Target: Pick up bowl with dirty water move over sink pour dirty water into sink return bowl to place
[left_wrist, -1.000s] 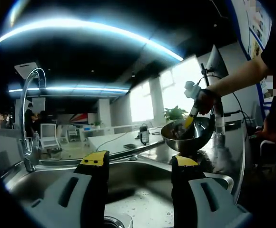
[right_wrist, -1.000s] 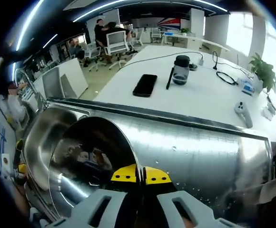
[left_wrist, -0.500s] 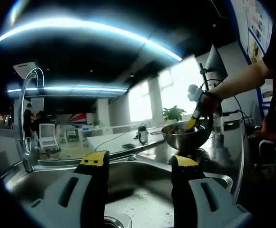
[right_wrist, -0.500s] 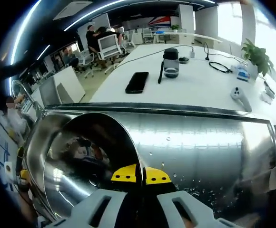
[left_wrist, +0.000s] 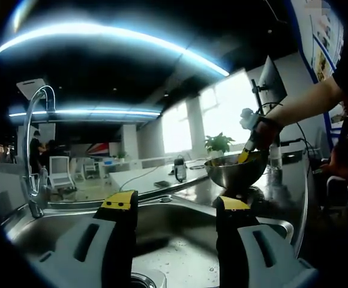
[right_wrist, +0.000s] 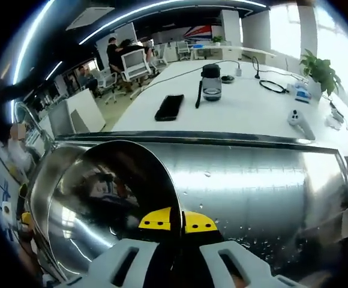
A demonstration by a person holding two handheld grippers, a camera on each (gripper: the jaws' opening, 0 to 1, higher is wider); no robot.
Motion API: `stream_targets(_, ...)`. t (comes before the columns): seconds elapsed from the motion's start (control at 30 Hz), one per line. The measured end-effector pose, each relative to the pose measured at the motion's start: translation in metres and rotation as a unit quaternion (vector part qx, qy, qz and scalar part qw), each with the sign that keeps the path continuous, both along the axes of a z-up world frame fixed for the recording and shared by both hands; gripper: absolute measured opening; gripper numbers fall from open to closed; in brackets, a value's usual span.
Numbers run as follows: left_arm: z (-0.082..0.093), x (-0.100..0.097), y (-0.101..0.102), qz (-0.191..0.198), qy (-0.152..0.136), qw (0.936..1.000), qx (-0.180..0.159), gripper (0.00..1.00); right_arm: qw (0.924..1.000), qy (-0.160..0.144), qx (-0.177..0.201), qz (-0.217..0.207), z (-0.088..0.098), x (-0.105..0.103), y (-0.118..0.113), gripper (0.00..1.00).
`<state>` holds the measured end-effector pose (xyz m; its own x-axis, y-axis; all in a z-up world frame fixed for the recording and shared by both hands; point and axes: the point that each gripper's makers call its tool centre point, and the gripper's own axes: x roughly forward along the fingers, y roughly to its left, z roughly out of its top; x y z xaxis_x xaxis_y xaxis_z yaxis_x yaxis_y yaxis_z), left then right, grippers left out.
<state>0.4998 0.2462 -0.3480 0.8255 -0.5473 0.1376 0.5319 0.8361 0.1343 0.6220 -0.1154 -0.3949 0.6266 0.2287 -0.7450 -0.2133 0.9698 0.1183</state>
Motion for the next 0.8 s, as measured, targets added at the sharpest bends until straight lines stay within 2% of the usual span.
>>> stream_targets(0.2,0.001,0.0,0.001,0.001,-0.001,1.0,-0.003,0.5,0.9999,-0.011,-0.005,0.006,0.001,0.004,-0.002,0.01)
stream_targets(0.33,0.001,0.0,0.001,0.0,-0.001,1.0,-0.002,0.5,0.9997,-0.018,0.01,0.011,0.002,0.006,0.002,0.09)
stream_targets(0.63,0.002,0.0,0.001,0.001,-0.002,1.0,-0.003,0.5,0.9993,-0.032,0.0,0.016,0.007,0.004,-0.002,0.12)
stream_targets(0.8,0.001,0.0,0.001,0.001,-0.002,1.0,-0.001,0.5,0.9978,-0.063,-0.002,0.02,0.017,0.005,-0.005,0.2)
